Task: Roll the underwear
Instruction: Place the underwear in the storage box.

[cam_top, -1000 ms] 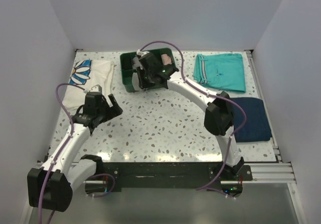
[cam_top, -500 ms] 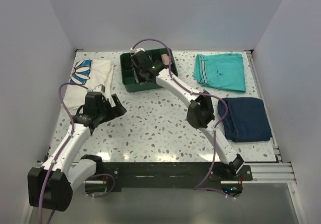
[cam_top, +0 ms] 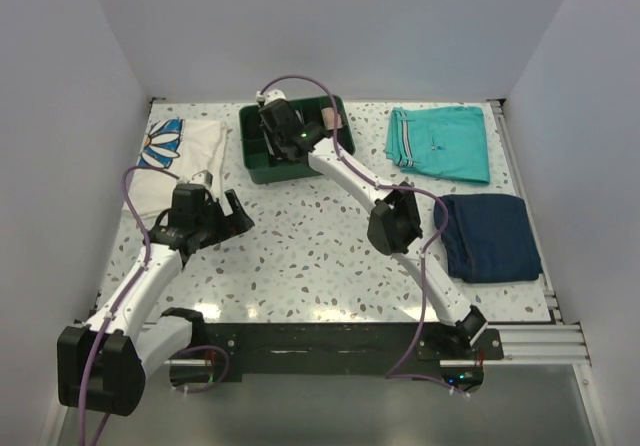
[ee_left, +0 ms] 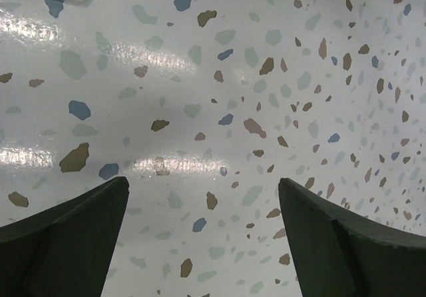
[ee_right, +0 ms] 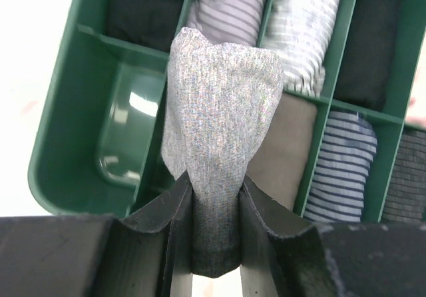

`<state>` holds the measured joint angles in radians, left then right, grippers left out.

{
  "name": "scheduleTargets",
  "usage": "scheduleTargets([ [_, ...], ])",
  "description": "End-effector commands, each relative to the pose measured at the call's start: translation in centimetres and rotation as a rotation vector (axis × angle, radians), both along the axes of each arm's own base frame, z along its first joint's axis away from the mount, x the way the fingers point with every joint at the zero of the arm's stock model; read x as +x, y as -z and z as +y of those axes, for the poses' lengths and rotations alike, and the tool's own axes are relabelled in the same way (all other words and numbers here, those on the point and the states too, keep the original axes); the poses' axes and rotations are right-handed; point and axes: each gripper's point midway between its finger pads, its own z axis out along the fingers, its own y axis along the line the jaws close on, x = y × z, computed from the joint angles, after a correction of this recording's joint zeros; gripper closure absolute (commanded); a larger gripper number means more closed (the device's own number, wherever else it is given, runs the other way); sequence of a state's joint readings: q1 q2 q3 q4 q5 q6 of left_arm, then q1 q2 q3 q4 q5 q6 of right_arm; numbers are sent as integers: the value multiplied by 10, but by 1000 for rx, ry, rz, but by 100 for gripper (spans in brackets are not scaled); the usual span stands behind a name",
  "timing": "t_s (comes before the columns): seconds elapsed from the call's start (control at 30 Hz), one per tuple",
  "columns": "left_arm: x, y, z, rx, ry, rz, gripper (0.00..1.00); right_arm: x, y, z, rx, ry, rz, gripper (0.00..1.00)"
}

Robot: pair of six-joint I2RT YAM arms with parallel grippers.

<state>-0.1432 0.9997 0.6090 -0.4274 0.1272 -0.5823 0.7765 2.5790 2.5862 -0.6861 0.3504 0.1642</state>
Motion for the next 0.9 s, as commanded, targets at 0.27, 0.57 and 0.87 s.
scheduleTargets([
  [0.27,6,-1,-2,-5,23,-20,0,21,5,8,27,6,-65,95],
  [0.57,6,0,-2,-7,23,-16,0,10,5,21,125,3,-8,96],
  [0.87,6,0,-2,-7,21,-19,0,0,8,13,153,30,53,98],
])
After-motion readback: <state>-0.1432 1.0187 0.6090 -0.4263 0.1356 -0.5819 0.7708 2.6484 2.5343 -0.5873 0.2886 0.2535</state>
